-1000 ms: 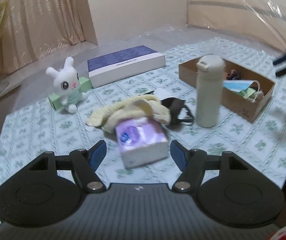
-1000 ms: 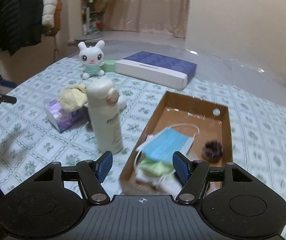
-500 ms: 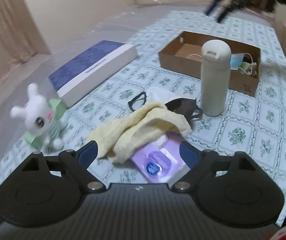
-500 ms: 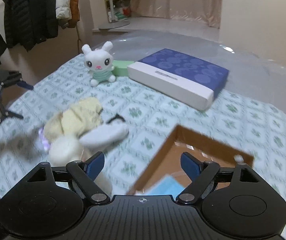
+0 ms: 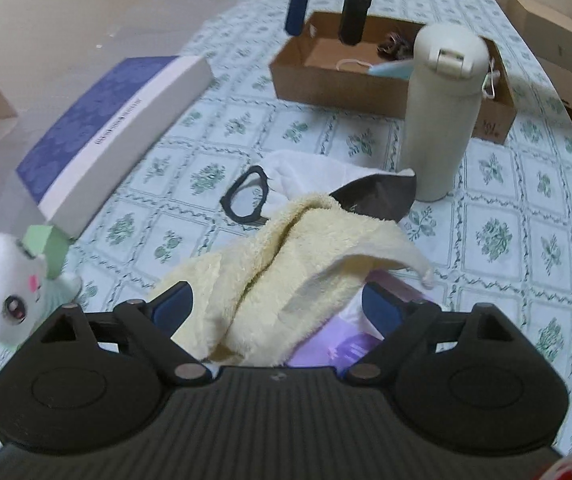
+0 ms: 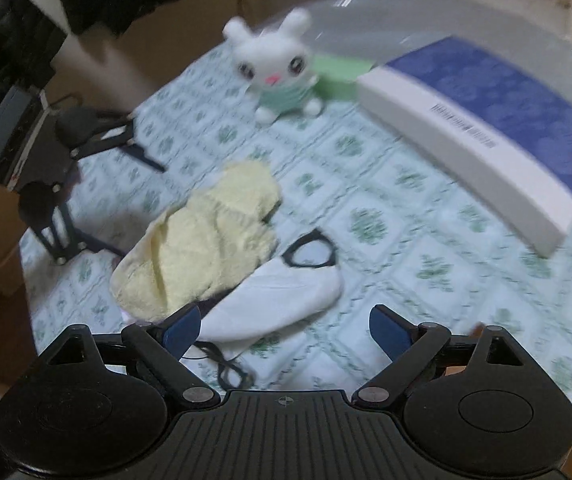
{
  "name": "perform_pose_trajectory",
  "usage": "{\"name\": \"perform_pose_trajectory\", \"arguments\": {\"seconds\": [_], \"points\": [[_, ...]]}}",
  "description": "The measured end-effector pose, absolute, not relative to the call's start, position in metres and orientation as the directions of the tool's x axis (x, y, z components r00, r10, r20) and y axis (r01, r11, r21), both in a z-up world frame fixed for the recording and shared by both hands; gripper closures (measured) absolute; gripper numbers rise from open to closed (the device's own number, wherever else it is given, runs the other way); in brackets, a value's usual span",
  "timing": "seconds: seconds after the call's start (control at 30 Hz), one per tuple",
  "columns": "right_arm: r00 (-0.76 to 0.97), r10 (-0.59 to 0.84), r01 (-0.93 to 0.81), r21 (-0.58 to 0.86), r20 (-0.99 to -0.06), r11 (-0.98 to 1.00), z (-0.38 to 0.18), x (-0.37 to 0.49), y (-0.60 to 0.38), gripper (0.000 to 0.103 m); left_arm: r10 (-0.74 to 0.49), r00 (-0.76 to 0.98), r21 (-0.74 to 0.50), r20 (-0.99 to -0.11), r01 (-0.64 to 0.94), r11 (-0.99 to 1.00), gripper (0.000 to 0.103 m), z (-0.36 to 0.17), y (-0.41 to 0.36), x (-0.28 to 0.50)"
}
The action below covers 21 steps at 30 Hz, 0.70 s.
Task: Organize soft objects
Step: 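Move both tools down toward the yellow towel and white cloth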
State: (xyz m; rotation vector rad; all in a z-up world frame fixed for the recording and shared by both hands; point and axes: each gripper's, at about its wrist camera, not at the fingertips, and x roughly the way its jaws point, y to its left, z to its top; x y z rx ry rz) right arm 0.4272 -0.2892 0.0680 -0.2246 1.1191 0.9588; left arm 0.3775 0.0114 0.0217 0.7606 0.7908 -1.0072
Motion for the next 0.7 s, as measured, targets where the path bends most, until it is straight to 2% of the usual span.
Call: {"name": "perform_pose_trajectory", "arguments": {"seconds": [0.17,0.6,0.7], "points": [[-0.001,0.499,-0.778,0.314,-0.867,0.545,0.043,0.438,-0.26,0.011,-0.421,0.264,0.15,-0.868,0.947,0.285,0.012,0.006,0.0,0.395],[-0.124,0.404,-0.796,0.334,-0.907,0.506,-0.004,0.454,-0.208,0.011,-0.436,0.064,-0.096,-0.898,0.937,0.335,0.013,-0.022,-0.011,0.45],[-0.151,0.391,-0.796,0.346,-0.908,0.496,-0.015,0.455,-0.202,0.011,-0.446,0.033,-0.133,-0.894,0.933,0.334,0.018,-0.027,-0.009,0.451]]}}
